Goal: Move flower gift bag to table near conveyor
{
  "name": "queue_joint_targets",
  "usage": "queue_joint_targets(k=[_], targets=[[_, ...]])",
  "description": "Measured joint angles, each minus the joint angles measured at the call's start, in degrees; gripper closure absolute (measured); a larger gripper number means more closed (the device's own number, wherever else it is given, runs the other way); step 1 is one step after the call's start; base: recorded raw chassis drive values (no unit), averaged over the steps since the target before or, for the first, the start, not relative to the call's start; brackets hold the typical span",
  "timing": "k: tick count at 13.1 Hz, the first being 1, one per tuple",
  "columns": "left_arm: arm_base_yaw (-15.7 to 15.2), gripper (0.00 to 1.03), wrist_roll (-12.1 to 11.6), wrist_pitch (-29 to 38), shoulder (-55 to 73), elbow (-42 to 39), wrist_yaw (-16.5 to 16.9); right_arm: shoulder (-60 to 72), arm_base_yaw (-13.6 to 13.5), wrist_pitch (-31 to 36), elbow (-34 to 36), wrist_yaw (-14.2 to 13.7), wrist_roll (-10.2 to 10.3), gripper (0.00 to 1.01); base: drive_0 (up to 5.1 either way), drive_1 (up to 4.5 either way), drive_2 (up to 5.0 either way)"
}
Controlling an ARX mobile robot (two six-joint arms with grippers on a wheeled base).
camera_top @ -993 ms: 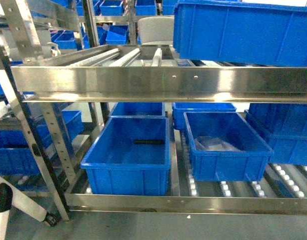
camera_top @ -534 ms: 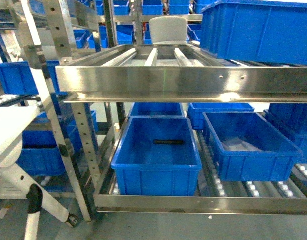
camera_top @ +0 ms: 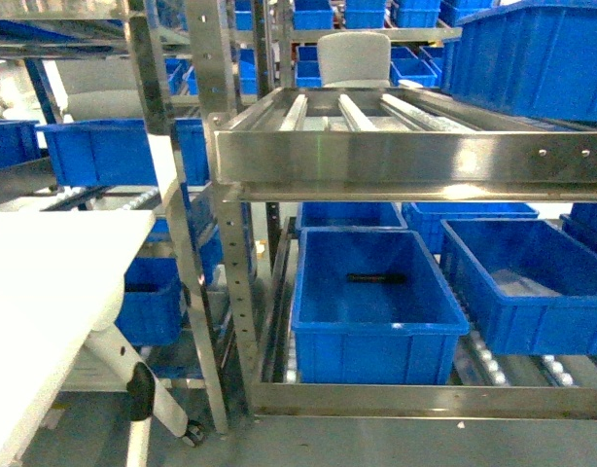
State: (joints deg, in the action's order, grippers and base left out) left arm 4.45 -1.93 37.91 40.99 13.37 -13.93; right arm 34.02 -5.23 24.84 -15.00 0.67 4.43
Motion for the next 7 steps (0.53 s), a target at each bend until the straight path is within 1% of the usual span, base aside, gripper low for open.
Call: queue_joint_targets(k=[7], targets=[[0.0,1.01,0.0,0.0,0.0,0.0,0.0,0.0,0.0,0.0,0.0,0.0,0.0,0.99,-4.9,2.49,2.5]])
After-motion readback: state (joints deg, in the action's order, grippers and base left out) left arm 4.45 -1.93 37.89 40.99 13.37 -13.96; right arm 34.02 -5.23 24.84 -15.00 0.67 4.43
